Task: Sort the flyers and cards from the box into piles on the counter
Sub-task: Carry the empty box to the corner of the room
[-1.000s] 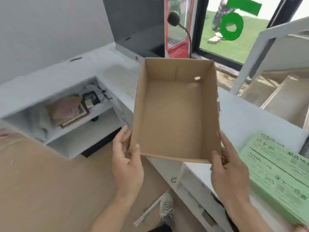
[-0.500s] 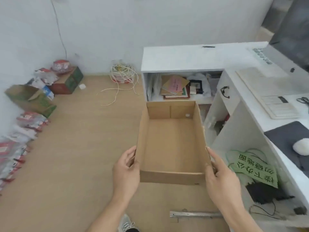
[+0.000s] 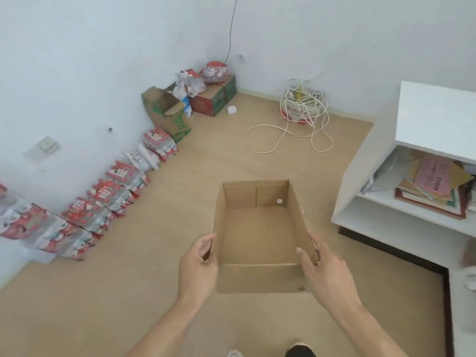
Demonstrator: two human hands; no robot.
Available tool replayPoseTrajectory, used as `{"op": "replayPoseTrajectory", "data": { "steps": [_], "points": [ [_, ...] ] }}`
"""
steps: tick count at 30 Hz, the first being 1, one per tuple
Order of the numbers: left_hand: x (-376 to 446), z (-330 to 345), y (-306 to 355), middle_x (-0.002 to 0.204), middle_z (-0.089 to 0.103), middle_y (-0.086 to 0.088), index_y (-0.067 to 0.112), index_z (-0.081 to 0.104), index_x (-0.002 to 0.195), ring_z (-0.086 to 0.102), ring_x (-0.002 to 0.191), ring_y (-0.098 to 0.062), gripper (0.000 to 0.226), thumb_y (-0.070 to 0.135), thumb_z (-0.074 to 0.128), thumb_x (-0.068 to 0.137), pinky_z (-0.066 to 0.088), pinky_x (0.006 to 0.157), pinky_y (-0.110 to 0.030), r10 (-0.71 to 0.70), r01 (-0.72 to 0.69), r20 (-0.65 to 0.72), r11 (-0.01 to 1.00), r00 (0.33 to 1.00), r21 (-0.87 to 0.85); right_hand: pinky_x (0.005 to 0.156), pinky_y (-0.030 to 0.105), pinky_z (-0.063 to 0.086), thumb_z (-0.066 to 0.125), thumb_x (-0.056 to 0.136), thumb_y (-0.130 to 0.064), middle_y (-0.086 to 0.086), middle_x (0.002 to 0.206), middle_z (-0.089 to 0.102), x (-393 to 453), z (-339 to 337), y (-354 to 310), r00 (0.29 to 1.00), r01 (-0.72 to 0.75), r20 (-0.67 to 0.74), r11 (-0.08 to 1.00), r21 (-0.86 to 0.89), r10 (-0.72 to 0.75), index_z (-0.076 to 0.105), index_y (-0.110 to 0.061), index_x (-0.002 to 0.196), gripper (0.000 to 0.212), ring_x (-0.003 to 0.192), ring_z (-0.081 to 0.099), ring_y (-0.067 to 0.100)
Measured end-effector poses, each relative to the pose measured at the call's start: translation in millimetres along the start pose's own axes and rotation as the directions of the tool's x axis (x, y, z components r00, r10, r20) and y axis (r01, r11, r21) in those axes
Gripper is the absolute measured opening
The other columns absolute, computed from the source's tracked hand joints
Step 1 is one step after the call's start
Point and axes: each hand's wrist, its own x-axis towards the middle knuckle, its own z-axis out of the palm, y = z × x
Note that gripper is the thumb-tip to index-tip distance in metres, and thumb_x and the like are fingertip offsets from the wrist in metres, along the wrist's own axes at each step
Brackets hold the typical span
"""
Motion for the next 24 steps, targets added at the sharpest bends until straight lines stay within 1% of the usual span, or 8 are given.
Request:
{"op": "replayPoseTrajectory", "data": {
  "steps": [3,7,9,12,14,17,21,24],
  "points": [
    [47,4,8,0.093,0.073,0.023,0.026,0.072,0.098,0.061,0.086,0.023,0.045,-0.014,0.054,0.088,0.041,0.074,0.001,-0.036,0.037,-0.037,0.999,0.999,0.031,0.045,0.011,0.040,0.051,0.099,-0.036,-0.015,0.085,0.064,59,8,-23,0.996,0.001,0.085,0.997,0.074,-0.007,0.042,-0.037,0.146,0.048,0.057,0.064,0.003],
    [126,16,34,0.083,0.074,0.026,0.024,0.075,0.086,0.066,0.080,0.010,0.034,-0.007,0.061,0.089,0.043,0.068,-0.005,-0.074,0.076,-0.076,0.997,0.994,0.019,0.057,0.008,0.036,0.053,0.098,-0.037,-0.025,0.088,0.058,154,8,-50,0.988,0.033,0.150,0.995,0.089,-0.046,0.046,-0.038,0.143,0.046,0.075,0.056,-0.009],
    [163,23,56,0.085,0.075,0.023,0.023,0.076,0.085,0.067,0.081,0.008,0.033,-0.006,0.061,0.089,0.043,0.067,-0.005,-0.082,0.083,-0.127,0.996,0.988,0.007,0.062,0.012,0.038,0.053,0.098,-0.040,-0.020,0.093,0.058,205,6,-69,0.972,0.064,0.219,0.995,0.077,-0.080,0.045,-0.037,0.144,0.046,0.080,0.055,-0.004],
    [205,37,88,0.086,0.076,0.021,0.025,0.076,0.087,0.066,0.080,0.010,0.032,-0.004,0.061,0.089,0.043,0.066,-0.005,-0.093,0.092,-0.211,0.996,0.973,-0.013,0.075,0.030,0.045,0.053,0.096,-0.048,-0.009,0.110,0.064,278,-5,-100,0.942,0.124,0.317,0.992,-0.033,-0.108,0.043,-0.039,0.143,0.050,0.101,0.060,0.016],
    [235,49,106,0.087,0.077,0.016,0.025,0.076,0.089,0.065,0.079,0.010,0.032,-0.004,0.061,0.089,0.043,0.065,-0.006,-0.116,0.110,-0.246,0.993,0.962,-0.036,0.083,0.034,0.049,0.053,0.092,-0.056,-0.004,0.122,0.066,324,-12,-118,0.928,0.161,0.355,0.981,-0.109,-0.113,0.042,-0.043,0.143,0.055,0.115,0.060,0.020],
    [282,67,128,0.089,0.077,0.014,0.026,0.076,0.089,0.065,0.078,0.009,0.033,-0.002,0.059,0.090,0.042,0.064,-0.008,-0.132,0.123,-0.272,0.991,0.953,-0.052,0.091,0.039,0.049,0.051,0.091,-0.058,-0.003,0.125,0.065,385,-23,-144,0.923,0.208,0.361,0.964,-0.167,-0.137,0.038,-0.042,0.145,0.058,0.122,0.057,0.021],
    [358,90,144,0.090,0.077,0.016,0.026,0.075,0.090,0.067,0.084,0.006,0.034,-0.004,0.058,0.091,0.043,0.066,-0.008,-0.184,0.146,-0.312,0.979,0.932,-0.142,0.084,0.035,0.044,0.050,0.094,-0.055,-0.004,0.130,0.063,467,-18,-179,0.904,0.271,0.391,0.940,-0.209,-0.173,0.035,-0.041,0.148,0.058,0.126,0.054,0.020],
    [430,104,152,0.086,0.076,0.017,0.024,0.075,0.091,0.065,0.078,0.009,0.029,0.000,0.059,0.092,0.044,0.067,-0.013,-0.224,0.160,-0.327,0.964,0.918,-0.211,0.080,0.032,0.042,0.050,0.096,-0.052,-0.001,0.133,0.062,539,-2,-210,0.899,0.288,0.393,0.936,-0.204,-0.191,0.034,-0.040,0.149,0.057,0.124,0.056,0.020]
  ]
}}
